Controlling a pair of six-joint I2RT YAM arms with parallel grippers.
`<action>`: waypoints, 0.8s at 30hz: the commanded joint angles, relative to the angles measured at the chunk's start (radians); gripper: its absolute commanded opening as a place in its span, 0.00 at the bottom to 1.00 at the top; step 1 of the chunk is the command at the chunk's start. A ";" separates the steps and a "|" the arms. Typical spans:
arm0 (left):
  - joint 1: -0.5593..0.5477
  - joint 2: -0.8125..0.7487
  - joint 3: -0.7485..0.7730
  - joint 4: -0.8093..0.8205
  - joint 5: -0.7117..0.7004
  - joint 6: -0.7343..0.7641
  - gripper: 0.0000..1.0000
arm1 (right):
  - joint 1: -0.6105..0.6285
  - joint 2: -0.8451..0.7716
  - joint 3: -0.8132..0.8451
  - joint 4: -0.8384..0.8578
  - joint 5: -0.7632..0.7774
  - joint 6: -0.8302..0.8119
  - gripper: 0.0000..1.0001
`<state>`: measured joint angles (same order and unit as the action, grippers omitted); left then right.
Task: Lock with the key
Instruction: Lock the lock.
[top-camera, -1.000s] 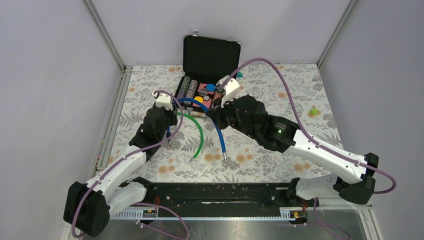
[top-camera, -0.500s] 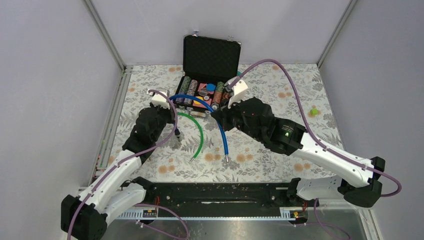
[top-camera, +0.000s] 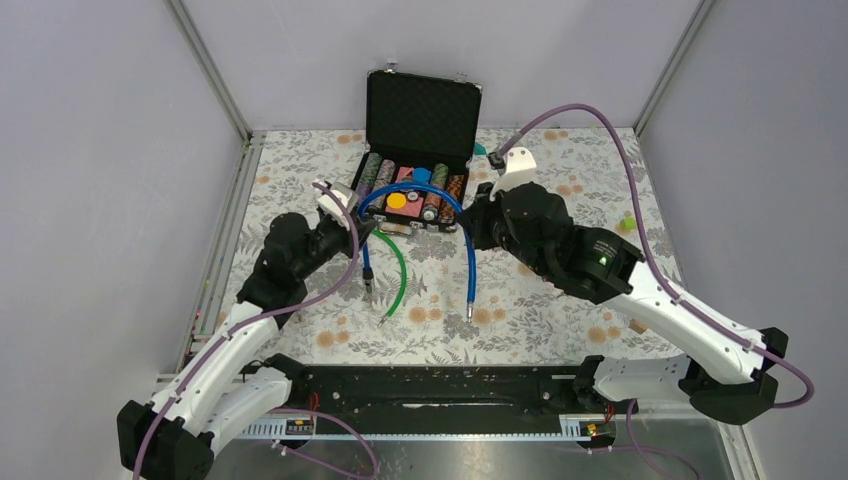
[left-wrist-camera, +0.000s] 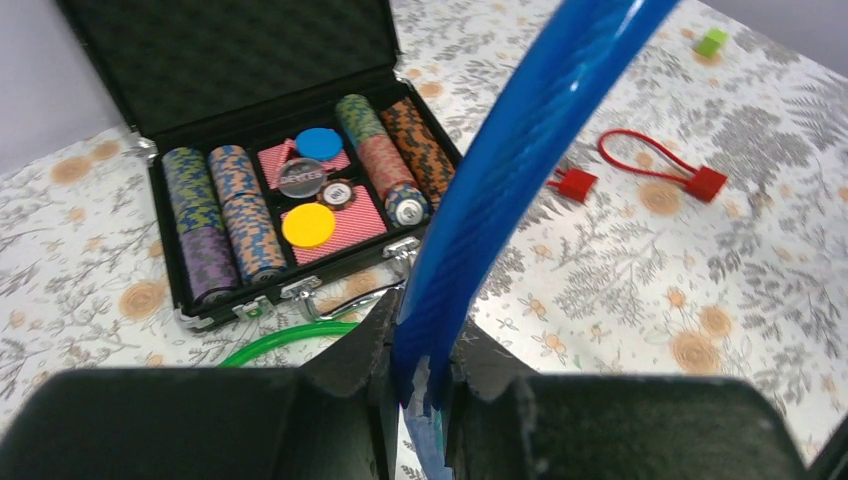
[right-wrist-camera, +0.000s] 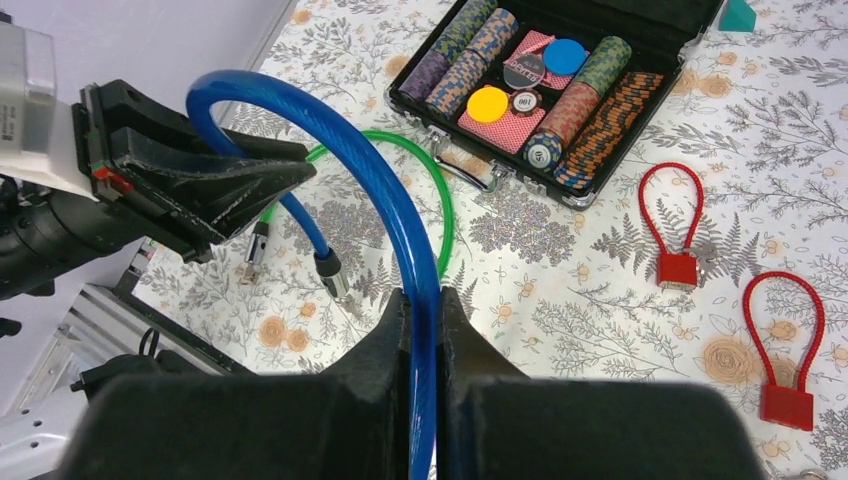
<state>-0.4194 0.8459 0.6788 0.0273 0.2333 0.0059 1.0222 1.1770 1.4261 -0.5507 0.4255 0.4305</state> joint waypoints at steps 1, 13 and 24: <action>0.002 -0.040 0.066 0.048 0.214 0.065 0.00 | -0.025 -0.063 -0.016 0.054 -0.052 -0.018 0.01; 0.001 -0.045 0.127 -0.026 0.251 0.115 0.00 | -0.025 -0.141 -0.019 0.123 -0.301 -0.284 0.69; -0.008 -0.048 0.148 -0.036 0.222 0.126 0.00 | -0.025 -0.042 0.095 0.105 -0.472 -0.457 0.97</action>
<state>-0.4179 0.8234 0.7536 -0.0704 0.4316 0.1261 1.0042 1.0603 1.4036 -0.4438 0.0223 0.0574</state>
